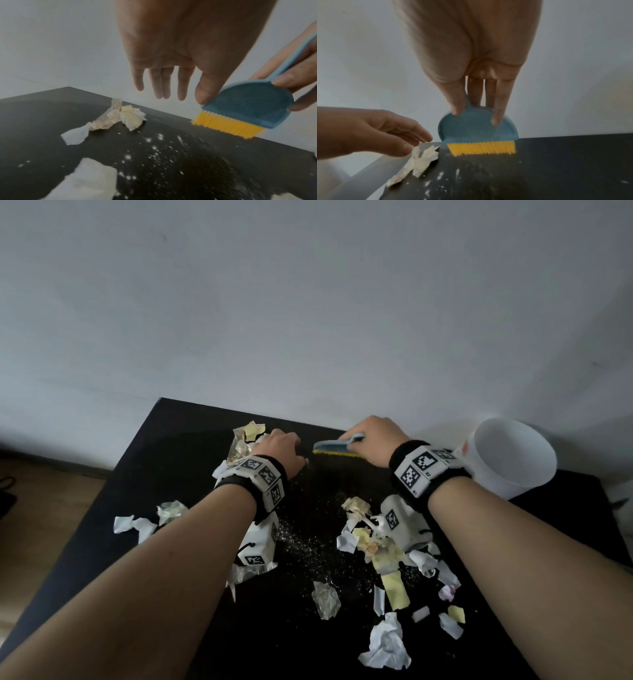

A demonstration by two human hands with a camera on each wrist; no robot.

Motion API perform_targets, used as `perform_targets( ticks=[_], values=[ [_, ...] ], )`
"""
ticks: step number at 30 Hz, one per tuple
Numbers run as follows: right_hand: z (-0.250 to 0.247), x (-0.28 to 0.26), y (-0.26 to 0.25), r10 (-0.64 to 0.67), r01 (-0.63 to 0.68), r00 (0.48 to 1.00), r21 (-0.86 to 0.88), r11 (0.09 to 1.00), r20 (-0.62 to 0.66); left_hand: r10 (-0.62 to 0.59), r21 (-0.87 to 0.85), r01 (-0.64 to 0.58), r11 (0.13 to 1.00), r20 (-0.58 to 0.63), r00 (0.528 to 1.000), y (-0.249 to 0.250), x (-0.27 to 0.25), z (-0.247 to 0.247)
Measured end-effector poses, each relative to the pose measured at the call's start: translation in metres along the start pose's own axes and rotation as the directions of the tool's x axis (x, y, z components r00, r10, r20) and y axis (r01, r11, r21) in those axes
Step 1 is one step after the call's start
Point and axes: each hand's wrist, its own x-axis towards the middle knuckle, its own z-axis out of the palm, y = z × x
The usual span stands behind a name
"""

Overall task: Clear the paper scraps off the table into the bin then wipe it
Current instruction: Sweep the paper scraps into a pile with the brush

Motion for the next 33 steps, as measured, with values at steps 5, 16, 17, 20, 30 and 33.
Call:
perform_targets(
  ticks=[5, 16, 17, 20, 30, 33],
  values=[
    [0.007, 0.034, -0.044, -0.069, 0.076, 0.995, 0.087, 0.993, -0.077, -0.091, -0.045, 0.089, 0.995, -0.033, 0.995, -0.042, 0.005, -0.018],
    [0.037, 0.126, -0.127, -0.165, 0.167, 0.986, 0.037, 0.985, -0.036, -0.213, -0.15, 0.206, 0.967, -0.03, 0.977, -0.127, 0.031, -0.032],
    [0.042, 0.132, -0.131, -0.17, 0.171, 0.985, 0.022, 0.985, -0.016, -0.22, -0.159, 0.213, 0.964, -0.027, 0.975, -0.134, 0.033, -0.032],
    [0.053, 0.138, -0.135, -0.182, 0.186, 0.98, -0.051, 0.981, 0.075, -0.237, -0.179, 0.23, 0.957, -0.017, 0.971, -0.146, 0.036, -0.03],
    [0.025, 0.11, -0.131, -0.131, 0.191, 0.926, -0.14, 0.972, 0.354, -0.242, -0.197, 0.238, 0.951, 0.004, 0.97, -0.152, 0.03, -0.028],
    [0.025, 0.11, -0.127, -0.158, 0.167, 0.977, -0.054, 0.984, 0.147, -0.234, -0.193, 0.23, 0.954, 0.001, 0.972, -0.147, 0.026, -0.026]
  ],
)
